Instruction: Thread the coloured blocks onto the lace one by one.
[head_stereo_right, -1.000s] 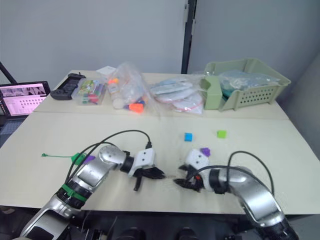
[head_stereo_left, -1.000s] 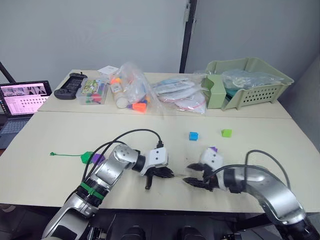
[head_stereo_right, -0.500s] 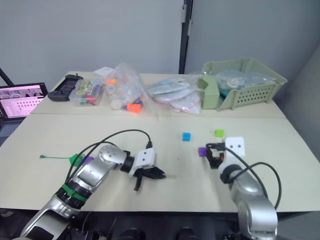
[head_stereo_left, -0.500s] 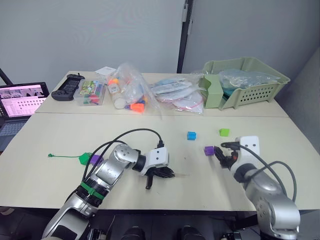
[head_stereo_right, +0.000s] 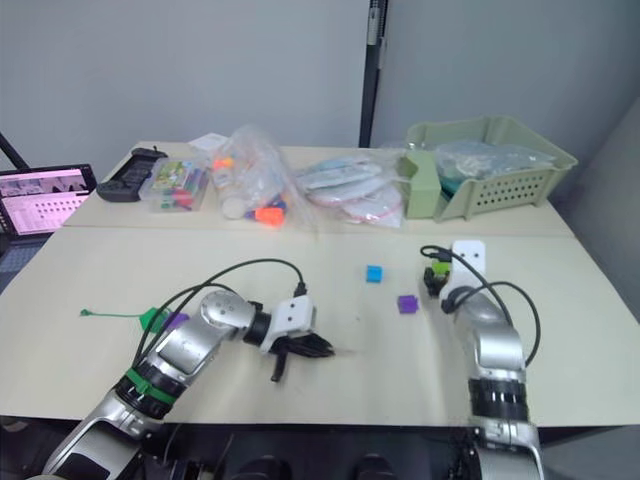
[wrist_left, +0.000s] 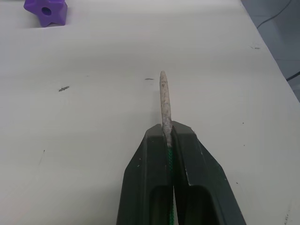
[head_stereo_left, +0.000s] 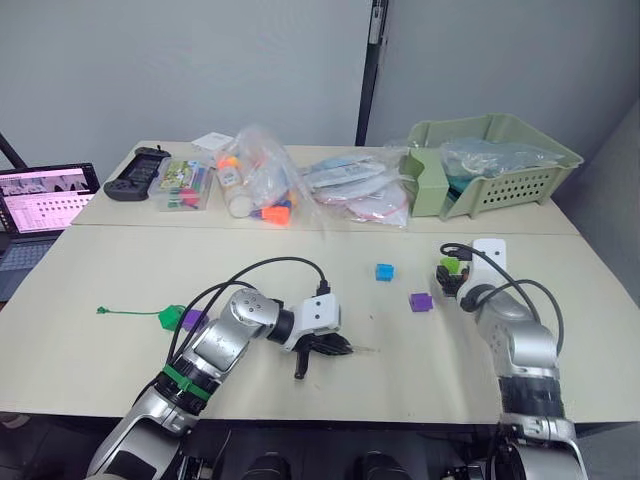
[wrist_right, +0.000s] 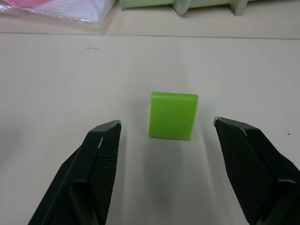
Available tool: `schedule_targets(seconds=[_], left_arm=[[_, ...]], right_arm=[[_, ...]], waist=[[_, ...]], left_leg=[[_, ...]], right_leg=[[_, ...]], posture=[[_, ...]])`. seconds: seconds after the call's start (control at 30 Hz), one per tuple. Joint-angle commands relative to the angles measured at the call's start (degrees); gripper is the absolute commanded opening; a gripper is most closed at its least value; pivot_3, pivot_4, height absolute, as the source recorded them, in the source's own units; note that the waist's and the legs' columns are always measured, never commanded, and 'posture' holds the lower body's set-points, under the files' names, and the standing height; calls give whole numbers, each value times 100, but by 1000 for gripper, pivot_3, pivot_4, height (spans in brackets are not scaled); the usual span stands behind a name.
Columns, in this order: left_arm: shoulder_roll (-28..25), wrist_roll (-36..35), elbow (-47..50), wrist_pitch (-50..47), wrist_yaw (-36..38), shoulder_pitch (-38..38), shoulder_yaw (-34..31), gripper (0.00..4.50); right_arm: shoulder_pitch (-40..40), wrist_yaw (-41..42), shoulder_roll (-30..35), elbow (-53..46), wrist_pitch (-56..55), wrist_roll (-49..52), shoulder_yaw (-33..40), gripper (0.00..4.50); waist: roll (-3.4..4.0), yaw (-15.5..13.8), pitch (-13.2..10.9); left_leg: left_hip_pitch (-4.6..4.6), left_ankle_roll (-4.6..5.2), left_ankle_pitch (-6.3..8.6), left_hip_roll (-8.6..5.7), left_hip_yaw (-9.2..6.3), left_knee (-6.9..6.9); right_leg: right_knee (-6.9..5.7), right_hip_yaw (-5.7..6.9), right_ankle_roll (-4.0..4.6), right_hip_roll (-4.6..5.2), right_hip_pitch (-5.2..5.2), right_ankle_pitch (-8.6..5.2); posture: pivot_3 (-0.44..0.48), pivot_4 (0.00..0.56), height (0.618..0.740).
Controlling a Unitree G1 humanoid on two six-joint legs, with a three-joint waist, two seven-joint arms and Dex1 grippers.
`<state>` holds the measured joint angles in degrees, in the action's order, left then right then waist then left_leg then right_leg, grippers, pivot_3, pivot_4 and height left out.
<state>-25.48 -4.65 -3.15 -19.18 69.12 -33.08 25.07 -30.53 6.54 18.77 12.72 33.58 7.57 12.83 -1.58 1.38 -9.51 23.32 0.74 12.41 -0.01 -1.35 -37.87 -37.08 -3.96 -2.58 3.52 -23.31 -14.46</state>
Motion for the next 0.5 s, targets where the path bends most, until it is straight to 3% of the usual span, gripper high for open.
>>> schedule_targets(seconds=[0.03, 0.27, 0.5], left_arm=[[-20, -76, 192, -1, -26, 30, -74, 0], [-65, -86, 294, -84, -42, 73, -89, 0], [-102, -98, 374, -154, -59, 96, -97, 0]], right_arm=[[-395, 43, 84, 826, -667, -124, -45, 3337], [-1180, -4, 95, 2484, -1479, -270, -124, 3337], [-1182, -131, 19, 2426, -1416, -148, -31, 1174]], waist=[[0, 22, 0], [0, 105, 0], [1, 98, 0]], left_leg=[[0, 0, 0, 0, -1, 1], [-1, 0, 0, 0, -9, 5], [-1, 0, 0, -2, -21, 7]], right_leg=[[-1, 0, 0, 0, 0, 0], [-2, 0, 1, 0, 0, 1], [-6, -1, 1, 5, 1, 3]], posture=[[0, 150, 740], [0, 150, 740], [0, 150, 740]])
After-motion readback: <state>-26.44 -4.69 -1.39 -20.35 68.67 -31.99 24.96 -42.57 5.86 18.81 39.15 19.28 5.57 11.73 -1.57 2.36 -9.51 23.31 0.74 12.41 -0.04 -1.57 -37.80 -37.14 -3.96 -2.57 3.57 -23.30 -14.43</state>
